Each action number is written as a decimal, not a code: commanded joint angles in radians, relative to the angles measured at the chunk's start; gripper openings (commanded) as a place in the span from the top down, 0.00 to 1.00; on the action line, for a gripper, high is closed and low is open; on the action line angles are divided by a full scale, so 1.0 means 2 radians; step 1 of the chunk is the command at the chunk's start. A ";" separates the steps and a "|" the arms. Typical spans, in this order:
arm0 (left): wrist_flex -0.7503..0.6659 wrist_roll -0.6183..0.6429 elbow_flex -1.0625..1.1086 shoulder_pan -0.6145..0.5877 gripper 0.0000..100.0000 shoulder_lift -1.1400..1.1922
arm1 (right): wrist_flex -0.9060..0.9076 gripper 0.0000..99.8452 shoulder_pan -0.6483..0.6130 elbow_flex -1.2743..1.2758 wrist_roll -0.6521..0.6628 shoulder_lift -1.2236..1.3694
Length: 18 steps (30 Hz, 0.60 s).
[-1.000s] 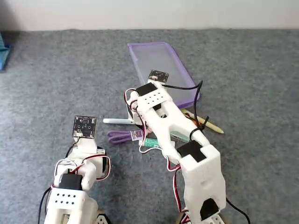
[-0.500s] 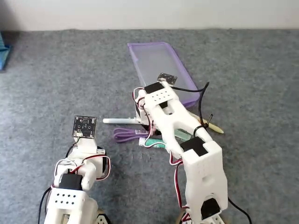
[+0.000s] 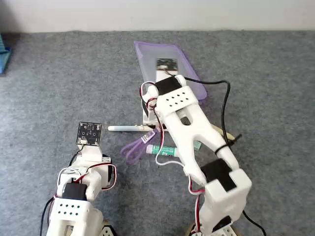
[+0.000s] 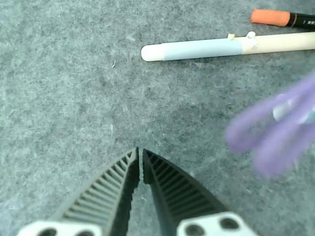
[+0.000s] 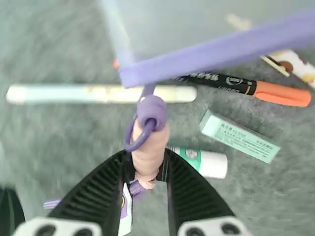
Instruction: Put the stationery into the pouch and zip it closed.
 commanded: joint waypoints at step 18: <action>-0.010 -0.004 -0.003 -0.001 0.99 -0.005 | 0.142 0.99 -0.082 -0.006 0.158 -0.246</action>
